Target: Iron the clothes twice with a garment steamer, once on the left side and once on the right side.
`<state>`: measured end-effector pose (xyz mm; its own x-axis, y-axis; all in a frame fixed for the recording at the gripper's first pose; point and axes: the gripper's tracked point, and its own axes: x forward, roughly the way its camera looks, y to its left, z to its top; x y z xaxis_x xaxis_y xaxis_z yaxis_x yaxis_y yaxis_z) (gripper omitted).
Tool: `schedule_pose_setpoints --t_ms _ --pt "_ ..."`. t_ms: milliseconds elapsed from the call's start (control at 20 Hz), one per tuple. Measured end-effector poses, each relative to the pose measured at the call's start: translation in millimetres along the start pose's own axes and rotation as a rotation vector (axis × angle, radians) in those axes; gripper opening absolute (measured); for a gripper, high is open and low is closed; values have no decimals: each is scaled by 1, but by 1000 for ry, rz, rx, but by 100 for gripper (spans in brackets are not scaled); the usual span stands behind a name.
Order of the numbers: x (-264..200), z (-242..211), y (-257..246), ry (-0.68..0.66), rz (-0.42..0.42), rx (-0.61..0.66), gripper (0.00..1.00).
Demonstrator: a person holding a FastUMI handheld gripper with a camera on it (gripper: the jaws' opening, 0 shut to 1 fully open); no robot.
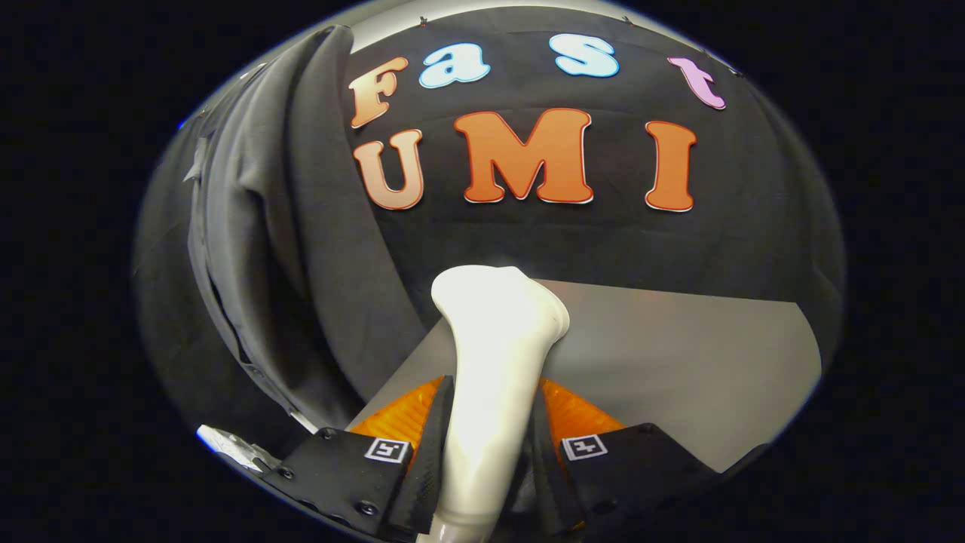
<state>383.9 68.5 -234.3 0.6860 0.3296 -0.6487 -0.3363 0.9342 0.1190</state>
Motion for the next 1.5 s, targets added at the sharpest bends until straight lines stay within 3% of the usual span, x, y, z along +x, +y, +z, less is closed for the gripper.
schedule_pose_setpoints --t_ms 100,250,550,750,1250,1500 --pt "-14 3 -5 -53 -21 -8 59" --pt "-53 15 8 -169 -4 -19 48" --pt "-94 -23 13 -259 -35 -47 45" --pt "-140 -4 10 -381 -93 9 45" --pt "-273 24 131 -602 -172 -15 45" --pt "-289 28 210 -643 -145 -37 45"
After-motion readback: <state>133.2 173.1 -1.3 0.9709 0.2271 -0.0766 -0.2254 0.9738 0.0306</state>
